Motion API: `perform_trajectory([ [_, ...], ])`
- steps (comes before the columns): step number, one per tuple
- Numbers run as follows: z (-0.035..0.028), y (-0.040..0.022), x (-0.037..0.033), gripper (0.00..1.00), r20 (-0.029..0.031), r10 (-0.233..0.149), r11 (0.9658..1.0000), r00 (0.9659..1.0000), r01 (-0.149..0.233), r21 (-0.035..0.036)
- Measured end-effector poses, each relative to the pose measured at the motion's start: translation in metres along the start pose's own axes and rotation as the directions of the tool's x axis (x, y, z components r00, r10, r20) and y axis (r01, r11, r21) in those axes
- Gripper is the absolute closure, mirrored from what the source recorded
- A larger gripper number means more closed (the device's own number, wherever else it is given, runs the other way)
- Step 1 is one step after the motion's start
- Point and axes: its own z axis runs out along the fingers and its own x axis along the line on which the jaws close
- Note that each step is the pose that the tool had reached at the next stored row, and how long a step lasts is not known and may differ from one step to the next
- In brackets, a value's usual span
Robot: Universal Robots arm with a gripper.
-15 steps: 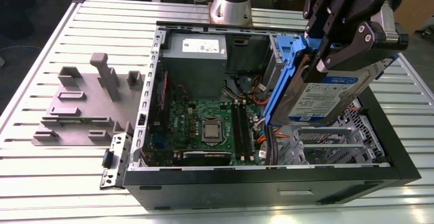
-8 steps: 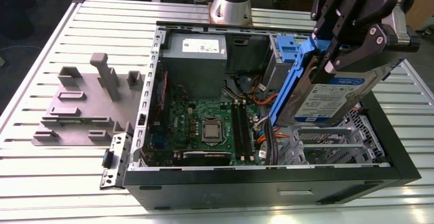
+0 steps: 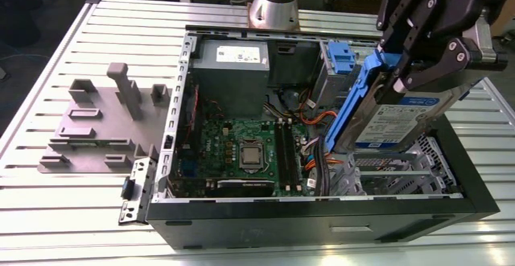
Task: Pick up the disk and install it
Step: 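Insert the disk into the insertion slot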
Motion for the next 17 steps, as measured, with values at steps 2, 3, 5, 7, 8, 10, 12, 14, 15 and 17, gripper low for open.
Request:
perform_trajectory([
  [2,0.0012,-0.0028,0.0001,0.64,0.0001,0.000,1.0000,1.0000,0.000,0.0000],
  [3,0.0018,-0.0043,0.0001,0.64,0.0002,0.000,1.0000,1.0000,0.000,0.0000],
  [5,0.0030,-0.0073,0.0002,0.64,0.0000,0.000,1.0000,1.0000,0.000,0.0000],
  [7,0.0042,-0.0102,0.0001,0.64,0.0001,0.000,1.0000,1.0000,0.000,0.0000],
  [8,0.0048,-0.0117,0.0001,0.64,0.0001,0.000,1.0000,1.0000,0.000,0.0000],
  [10,0.0058,-0.0146,0.0000,0.64,0.0000,0.000,1.0000,1.0000,0.000,0.0000],
  [12,0.0070,-0.0176,-0.0001,0.64,0.0001,0.000,1.0000,1.0000,0.000,0.0000],
  [14,0.0080,-0.0200,-0.0001,0.64,0.0001,0.000,1.0000,1.0000,0.000,0.0000],
  [15,0.0084,-0.0213,-0.0002,0.64,0.0001,0.000,1.0000,1.0000,0.000,0.0000],
  [17,0.0091,-0.0244,-0.0002,0.64,0.0000,0.000,1.0000,1.0000,0.000,0.0000],
])
